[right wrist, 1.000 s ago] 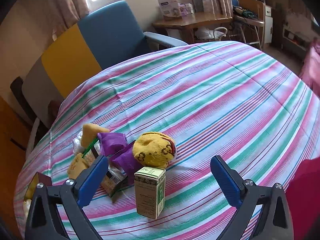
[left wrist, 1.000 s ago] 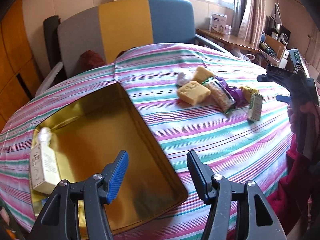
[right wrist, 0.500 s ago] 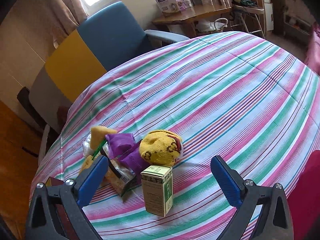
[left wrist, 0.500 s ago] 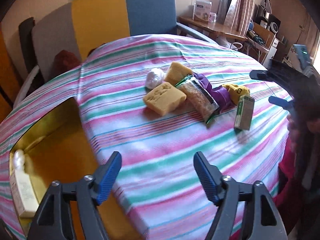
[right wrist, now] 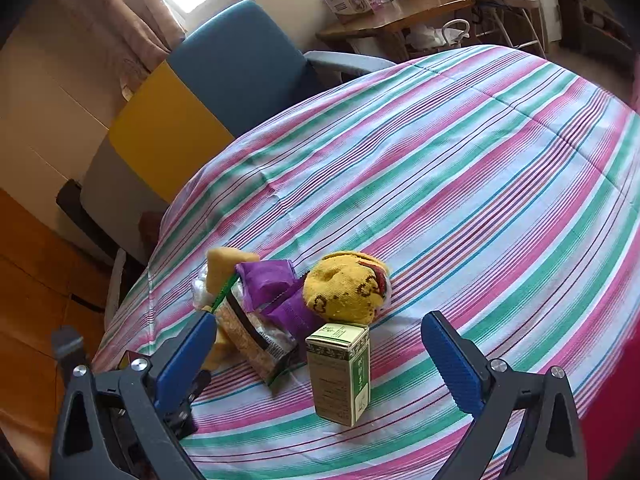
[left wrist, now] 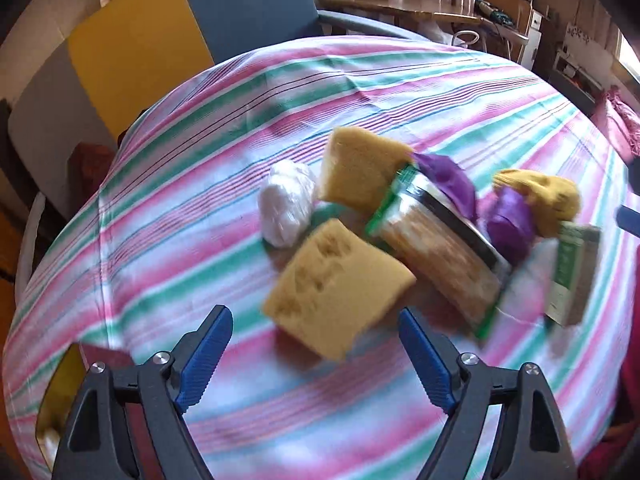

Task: Organize objects
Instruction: 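Grasp the yellow sponge with the left gripper, then lift the yellow sponge with the left gripper while the right gripper grasps the green medicine box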

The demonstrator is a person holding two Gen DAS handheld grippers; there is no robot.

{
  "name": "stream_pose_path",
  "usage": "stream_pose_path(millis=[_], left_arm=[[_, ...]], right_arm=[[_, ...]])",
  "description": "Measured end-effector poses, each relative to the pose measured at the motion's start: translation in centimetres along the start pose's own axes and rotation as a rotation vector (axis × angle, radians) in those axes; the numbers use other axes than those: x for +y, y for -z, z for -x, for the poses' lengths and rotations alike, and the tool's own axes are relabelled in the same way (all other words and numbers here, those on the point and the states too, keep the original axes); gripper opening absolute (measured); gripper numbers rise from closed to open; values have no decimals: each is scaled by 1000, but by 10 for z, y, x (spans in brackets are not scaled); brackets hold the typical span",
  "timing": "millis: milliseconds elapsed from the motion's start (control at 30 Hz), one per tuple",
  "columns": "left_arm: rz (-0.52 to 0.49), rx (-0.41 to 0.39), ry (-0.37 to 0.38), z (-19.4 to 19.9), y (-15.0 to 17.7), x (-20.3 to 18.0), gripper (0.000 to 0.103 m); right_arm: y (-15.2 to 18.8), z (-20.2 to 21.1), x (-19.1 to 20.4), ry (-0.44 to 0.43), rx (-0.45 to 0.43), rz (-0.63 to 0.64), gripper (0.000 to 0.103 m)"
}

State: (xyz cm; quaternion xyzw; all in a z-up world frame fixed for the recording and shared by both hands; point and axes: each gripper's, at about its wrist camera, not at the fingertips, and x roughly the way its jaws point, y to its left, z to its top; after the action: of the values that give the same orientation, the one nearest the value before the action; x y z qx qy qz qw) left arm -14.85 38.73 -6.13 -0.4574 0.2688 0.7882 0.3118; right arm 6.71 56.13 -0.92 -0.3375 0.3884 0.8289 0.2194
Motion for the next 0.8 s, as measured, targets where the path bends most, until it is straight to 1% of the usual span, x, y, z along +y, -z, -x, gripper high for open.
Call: stream_pose_path(millis=[67,133,200,233,267,300,333,367,400,500,600,667,700,800], left_arm=[[-10,-4,5,-6,-6,1,91],[-28,-2,19,-13,-9,-2,91],[-45,16,9,-18,-10,-6,91],[-46,24,18,-22,-9,-8,88],[-36,39,40,-25,-7,-8,67],[-14,46,53,-26,-4,-9,66],[-1,30,44,-23,-1,-9,63],[12,17,52,-18,4,-9,62],[36,15,91,-12,11,-9,61],[87,-7,101,7,30,-12,61],[131,-21,139,30,56,-23,61],[124,-35,151,43,75,-36,61],[109,-44,145,50,83,-42,61],[39,-94,123,72,117,-66,61]], right_arm=[[-1,-1,-3,-10,2,-16,103],[-3,-1,-6,-16,-1,-32,103],[-5,-1,-9,-17,-4,-45,103],[-5,-1,-10,-19,-4,-51,103],[-5,-1,-12,-20,-4,-59,103],[-6,-1,-13,-19,-5,-62,103],[-6,-1,-13,-15,-8,-65,103],[-7,-1,-14,-8,-16,-66,103],[-7,0,-14,1,-22,-63,103],[-8,0,-15,2,-27,-57,102],[-8,-5,-14,5,-6,-47,102],[-6,-11,-13,0,34,-41,102],[-5,-15,-13,-4,57,-41,102],[-2,-24,-15,-7,104,-45,103]])
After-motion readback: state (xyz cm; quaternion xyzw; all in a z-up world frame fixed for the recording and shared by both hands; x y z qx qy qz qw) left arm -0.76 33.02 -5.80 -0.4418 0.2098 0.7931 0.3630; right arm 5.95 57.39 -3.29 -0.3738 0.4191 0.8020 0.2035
